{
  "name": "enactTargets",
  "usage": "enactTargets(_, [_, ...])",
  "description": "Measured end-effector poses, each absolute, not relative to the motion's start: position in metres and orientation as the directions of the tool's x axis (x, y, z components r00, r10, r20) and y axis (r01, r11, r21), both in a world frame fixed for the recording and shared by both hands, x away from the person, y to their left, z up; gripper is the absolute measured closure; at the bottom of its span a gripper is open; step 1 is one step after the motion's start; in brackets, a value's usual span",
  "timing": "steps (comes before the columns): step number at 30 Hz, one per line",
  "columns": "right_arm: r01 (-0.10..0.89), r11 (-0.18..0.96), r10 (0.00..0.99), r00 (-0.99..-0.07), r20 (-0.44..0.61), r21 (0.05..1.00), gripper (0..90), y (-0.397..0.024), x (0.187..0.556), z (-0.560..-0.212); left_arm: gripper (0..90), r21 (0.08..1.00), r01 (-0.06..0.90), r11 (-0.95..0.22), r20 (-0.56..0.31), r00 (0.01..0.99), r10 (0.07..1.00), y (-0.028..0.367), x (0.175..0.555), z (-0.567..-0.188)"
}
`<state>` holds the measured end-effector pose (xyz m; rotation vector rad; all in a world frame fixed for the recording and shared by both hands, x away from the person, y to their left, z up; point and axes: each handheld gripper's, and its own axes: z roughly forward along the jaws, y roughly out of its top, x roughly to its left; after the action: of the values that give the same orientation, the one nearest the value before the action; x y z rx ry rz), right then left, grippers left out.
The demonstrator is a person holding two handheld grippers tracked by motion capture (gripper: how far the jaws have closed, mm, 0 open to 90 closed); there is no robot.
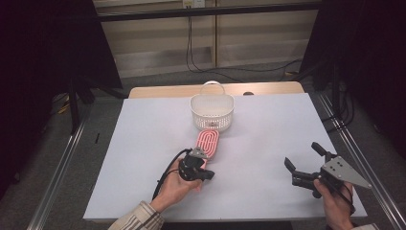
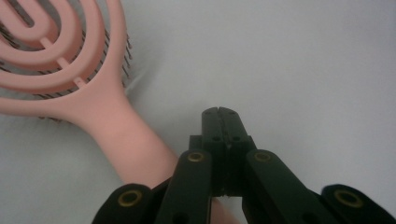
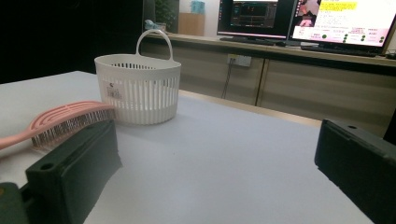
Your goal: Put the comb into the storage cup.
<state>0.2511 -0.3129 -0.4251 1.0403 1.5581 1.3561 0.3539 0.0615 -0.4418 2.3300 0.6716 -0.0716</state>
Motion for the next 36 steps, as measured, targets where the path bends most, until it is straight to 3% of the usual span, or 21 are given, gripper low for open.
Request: enactTargets(36, [0.077, 0.088, 0.94, -0.337, -0.057, 0.993, 0.0, -0.3127, 0.2507, -0.4249, 90.0, 0.611, 0.499, -0.614, -0.23, 0.855, 0.466, 0.0669, 0.3588, -0.4406])
